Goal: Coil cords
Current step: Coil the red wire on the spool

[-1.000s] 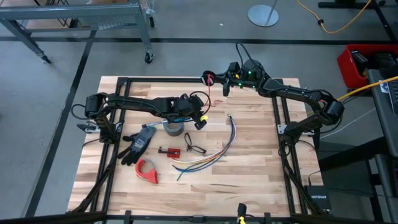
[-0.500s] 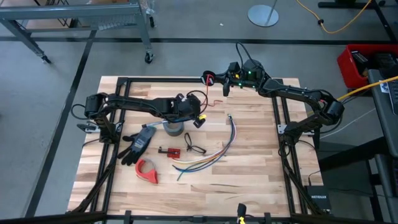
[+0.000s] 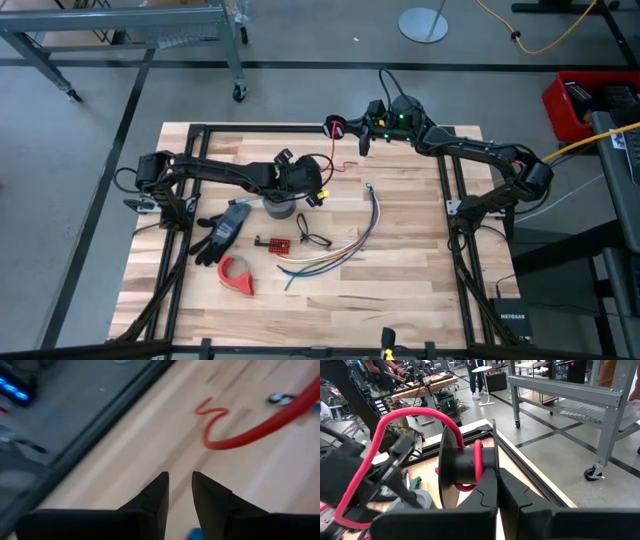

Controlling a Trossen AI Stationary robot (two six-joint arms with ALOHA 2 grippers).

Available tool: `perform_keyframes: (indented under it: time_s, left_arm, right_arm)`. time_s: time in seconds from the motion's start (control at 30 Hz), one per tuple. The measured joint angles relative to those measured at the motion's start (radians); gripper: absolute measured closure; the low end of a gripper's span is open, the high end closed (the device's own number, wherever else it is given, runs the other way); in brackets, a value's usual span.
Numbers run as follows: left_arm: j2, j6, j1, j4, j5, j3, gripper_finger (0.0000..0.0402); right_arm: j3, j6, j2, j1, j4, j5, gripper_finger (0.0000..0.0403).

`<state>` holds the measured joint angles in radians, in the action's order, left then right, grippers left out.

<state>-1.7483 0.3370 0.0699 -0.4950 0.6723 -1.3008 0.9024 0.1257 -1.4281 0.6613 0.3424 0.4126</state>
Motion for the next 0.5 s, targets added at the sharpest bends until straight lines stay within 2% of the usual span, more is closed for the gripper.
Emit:
perform_keyframes:
  time_s: [0.1, 0.37, 0.5]
  left_arm:
    - [0.026, -0.027, -0.012, -0.006, 0.042, 0.001, 0.0324]
    - [0.185, -0.115, -0.01, -0.082, 0.05, 0.001, 0.0324]
    - [0.289, -0.164, -0.002, -0.067, 0.087, 0.051, 0.0324]
  right_arm:
    - [0.0, 0.0, 0.0, 0.0, 0.0, 0.0, 0.0402]
    - [0.0, 0.0, 0.0, 0.0, -0.001, 0.029, 0.0402]
    - [0.0, 0.0, 0.0, 0.0, 0.0, 0.053, 0.0402]
